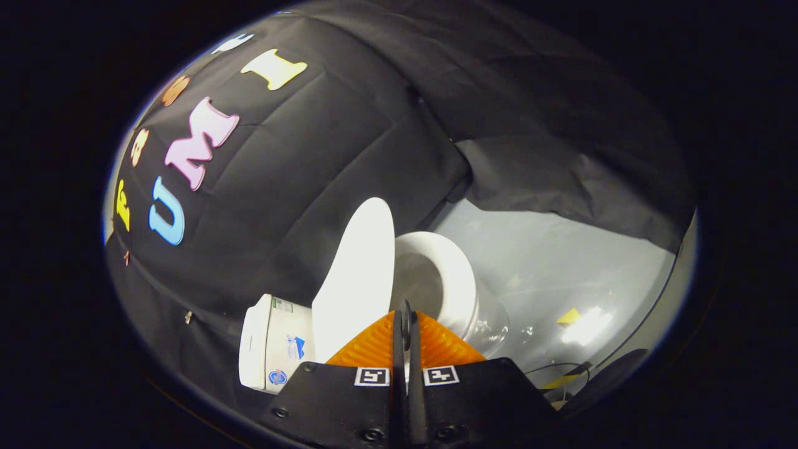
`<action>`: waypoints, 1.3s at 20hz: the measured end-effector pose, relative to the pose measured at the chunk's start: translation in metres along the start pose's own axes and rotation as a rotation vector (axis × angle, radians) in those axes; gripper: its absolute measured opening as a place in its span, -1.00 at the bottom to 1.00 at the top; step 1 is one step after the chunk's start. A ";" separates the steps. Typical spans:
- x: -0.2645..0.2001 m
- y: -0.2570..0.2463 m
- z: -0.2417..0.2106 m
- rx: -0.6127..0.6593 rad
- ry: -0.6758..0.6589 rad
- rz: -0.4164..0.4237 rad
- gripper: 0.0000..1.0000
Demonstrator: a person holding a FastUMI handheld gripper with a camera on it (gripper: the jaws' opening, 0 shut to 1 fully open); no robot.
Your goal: Open the toilet lid.
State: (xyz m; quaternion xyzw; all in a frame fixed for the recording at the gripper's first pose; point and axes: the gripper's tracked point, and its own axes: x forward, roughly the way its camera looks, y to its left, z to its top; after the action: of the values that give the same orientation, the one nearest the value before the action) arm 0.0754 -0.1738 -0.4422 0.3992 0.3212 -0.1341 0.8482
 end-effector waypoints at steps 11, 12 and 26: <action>-0.061 0.150 0.007 -0.395 -0.138 0.085 -0.85; -0.066 0.162 0.006 -0.428 -0.149 0.095 -0.83; -0.104 0.328 -0.056 -0.758 -0.252 0.298 -0.81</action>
State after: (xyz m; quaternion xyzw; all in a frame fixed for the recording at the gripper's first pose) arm 0.1306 0.0772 -0.2073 0.0814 0.1803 0.0698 0.9778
